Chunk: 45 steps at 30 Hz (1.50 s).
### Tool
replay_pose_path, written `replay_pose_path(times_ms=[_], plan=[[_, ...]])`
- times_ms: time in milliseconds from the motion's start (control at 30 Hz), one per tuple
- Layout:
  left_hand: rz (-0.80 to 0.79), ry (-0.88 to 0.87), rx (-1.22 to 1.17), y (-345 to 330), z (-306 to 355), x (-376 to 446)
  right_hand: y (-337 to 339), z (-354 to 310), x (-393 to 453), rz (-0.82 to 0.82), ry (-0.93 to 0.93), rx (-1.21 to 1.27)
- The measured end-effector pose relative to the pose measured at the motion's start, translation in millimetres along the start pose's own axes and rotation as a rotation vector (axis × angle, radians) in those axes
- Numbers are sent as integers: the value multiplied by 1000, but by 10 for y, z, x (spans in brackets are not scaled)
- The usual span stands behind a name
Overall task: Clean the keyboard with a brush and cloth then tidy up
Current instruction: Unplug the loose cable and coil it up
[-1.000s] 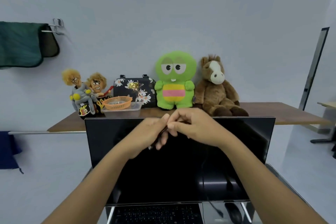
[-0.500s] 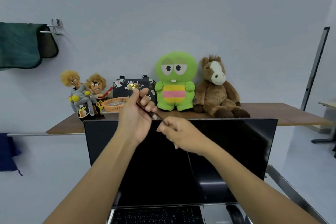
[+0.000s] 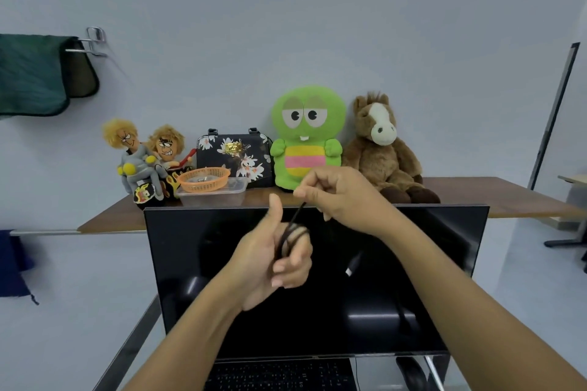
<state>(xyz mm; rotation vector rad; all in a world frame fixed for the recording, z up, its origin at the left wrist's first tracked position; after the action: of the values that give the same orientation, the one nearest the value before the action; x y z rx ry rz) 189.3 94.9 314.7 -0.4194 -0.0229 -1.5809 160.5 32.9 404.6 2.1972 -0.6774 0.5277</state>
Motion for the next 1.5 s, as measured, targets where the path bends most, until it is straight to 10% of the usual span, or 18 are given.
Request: replay_pose_path(times_ms=[267,700,1033,1267,1500], plan=[[329,-301,-440,452,498,78,-675,520,-302,-135,-252,45],[773,-170,186,642,256,-36,-586,174,-573,-117,-294,310],[408,106,-155,301,-133,98,-337,-172,-469,86,222,-500],[75,322,-125,80,-325,7,-407,58,-473,-136,33,-411],[84,321,-34,137,-362,19,-246,407,-558,23,-284,-122]])
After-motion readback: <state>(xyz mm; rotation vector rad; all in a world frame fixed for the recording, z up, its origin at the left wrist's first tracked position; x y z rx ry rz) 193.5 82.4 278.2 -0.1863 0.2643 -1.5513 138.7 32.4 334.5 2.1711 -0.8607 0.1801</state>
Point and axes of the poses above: each hand's wrist, its own x-axis towards the middle knuckle, its own y-axis out of the back of the hand, z = x × y, the point moved 10 cm from there along x, towards the middle knuckle, and after that the axes turned 1 degree about z, right-handed, at the moved point
